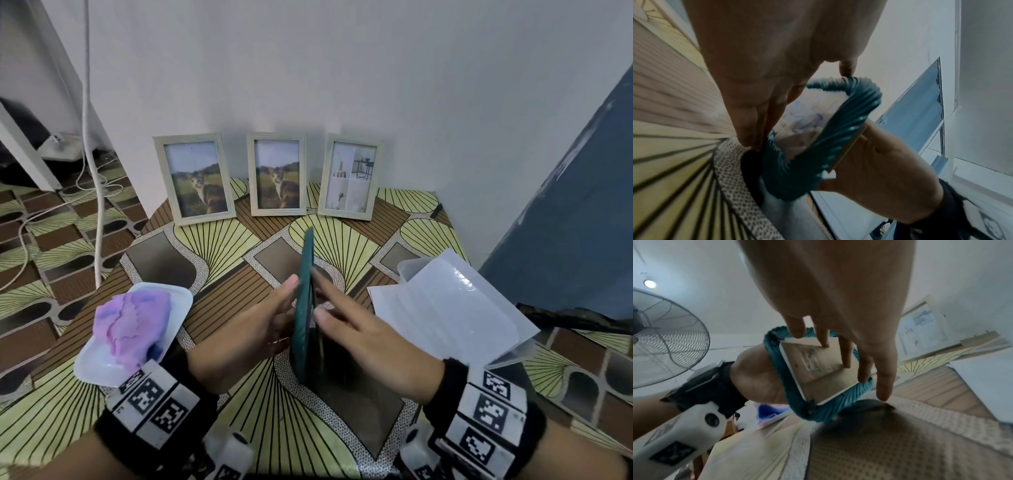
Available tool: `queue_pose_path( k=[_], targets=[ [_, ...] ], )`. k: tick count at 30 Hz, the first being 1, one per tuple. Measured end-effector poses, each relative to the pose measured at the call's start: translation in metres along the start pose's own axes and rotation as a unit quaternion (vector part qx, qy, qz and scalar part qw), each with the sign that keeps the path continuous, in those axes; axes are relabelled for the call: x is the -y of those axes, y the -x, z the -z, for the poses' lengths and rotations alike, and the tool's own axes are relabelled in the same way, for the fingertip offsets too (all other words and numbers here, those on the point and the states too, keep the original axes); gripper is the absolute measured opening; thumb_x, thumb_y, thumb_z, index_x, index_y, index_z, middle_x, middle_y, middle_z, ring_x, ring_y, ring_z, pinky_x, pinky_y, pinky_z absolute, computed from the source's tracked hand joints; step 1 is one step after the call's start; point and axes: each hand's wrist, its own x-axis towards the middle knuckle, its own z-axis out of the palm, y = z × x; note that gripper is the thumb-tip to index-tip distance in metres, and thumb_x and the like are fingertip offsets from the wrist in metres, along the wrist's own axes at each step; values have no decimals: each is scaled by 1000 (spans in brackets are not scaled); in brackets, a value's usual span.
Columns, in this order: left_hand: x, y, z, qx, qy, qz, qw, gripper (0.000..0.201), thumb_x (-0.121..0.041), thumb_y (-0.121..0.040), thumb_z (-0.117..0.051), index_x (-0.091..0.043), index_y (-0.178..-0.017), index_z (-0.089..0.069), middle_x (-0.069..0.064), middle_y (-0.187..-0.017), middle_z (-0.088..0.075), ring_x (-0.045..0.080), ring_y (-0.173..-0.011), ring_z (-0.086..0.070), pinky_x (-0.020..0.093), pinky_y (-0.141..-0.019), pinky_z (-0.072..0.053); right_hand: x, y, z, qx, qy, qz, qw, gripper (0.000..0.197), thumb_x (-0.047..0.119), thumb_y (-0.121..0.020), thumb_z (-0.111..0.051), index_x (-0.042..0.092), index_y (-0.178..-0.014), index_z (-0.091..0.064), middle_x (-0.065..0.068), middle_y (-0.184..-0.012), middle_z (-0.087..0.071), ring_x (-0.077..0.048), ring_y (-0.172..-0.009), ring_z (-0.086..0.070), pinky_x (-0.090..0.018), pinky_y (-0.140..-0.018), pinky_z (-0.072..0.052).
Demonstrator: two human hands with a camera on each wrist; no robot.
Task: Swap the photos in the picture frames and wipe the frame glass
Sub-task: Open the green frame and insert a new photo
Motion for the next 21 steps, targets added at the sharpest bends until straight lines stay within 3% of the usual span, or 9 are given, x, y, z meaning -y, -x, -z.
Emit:
queue_pose_path(
  k=[2, 4, 6, 8, 11, 13, 16, 18, 21],
  targets=[
    [-1, 5, 3, -1, 6, -7, 1000, 58, -68, -85, -47, -30, -127, -62, 8, -125, -67, 22, -120, -61, 43, -107, -38, -5, 0, -6, 25, 35, -6, 999, 54, 48, -102, -41, 55, -150, -18, 27, -152, -35, 13, -138, -29, -23, -118, -25],
    [-2, 9, 9, -15, -2, -22, 1000, 52, -61, -90, -49, -29, -130, -60, 5, -126, -66, 18, -120, -61, 38, -104, -41, -6, -1, -10, 45, 46, -18, 998, 53, 51, -101, -40, 62, -146, -15, 26, -152, -36, 10, -136, -35, -19, -115, -29],
    [-4, 15, 20, -34, 14, -55, 998, 46, -44, -95, -53, -31, -139, -49, 0, -131, -63, 17, -121, -59, 33, -99, -48, -6, -1, -9, 51, 68, -20, 996, 52, 56, -100, -39, 66, -144, -14, 27, -152, -35, 10, -135, -36, -12, -108, -30],
    [-4, 23, 33, -70, 19, -100, 992, 46, -20, -94, -54, -27, -139, -49, -3, -133, -62, 15, -122, -59, 25, -91, -52, -6, 0, -8, 52, 130, -6, 990, 55, 58, -99, -37, 58, -148, -13, 24, -153, -35, 8, -137, -35, -14, -110, -29],
    [2, 30, 48, -120, -98, -119, 981, 47, 7, -91, -53, -15, -132, -53, -4, -123, -68, 12, -119, -61, 18, -88, -51, -11, 4, -7, 57, 248, 16, 967, 59, 57, -100, -35, 40, -155, -20, 19, -154, -35, 4, -139, -32, -17, -113, -27],
    [8, 34, 53, -109, -157, -102, 976, 49, 12, -89, -53, -13, -132, -52, -10, -118, -70, 8, -116, -62, 15, -88, -50, -17, 9, -5, 67, 325, 22, 943, 61, 55, -100, -38, 33, -155, -25, 14, -158, -31, -1, -143, -28, -20, -117, -22],
    [12, 38, 52, -57, -203, -73, 975, 54, 12, -91, -52, -23, -131, -48, -20, -121, -66, 3, -118, -59, 14, -92, -47, -23, 16, -3, 73, 388, 29, 918, 61, 51, -99, -44, 31, -155, -27, 13, -160, -26, -5, -144, -23, -15, -114, -13],
    [13, 39, 48, -49, -222, -80, 971, 58, 12, -91, -52, -30, -130, -45, -29, -122, -62, -4, -118, -56, 10, -92, -45, -23, 18, 0, 63, 386, 39, 920, 55, 46, -99, -48, 30, -151, -37, 13, -157, -34, -4, -141, -28, -15, -114, -17],
    [16, 42, 43, -97, -258, -117, 954, 60, 12, -88, -57, -33, -127, -48, -35, -115, -63, -10, -115, -55, 5, -89, -43, -22, 22, 8, 28, 373, 68, 925, 35, 35, -97, -57, 26, -130, -62, 12, -139, -56, -3, -128, -46, -17, -108, -32]
  ],
)
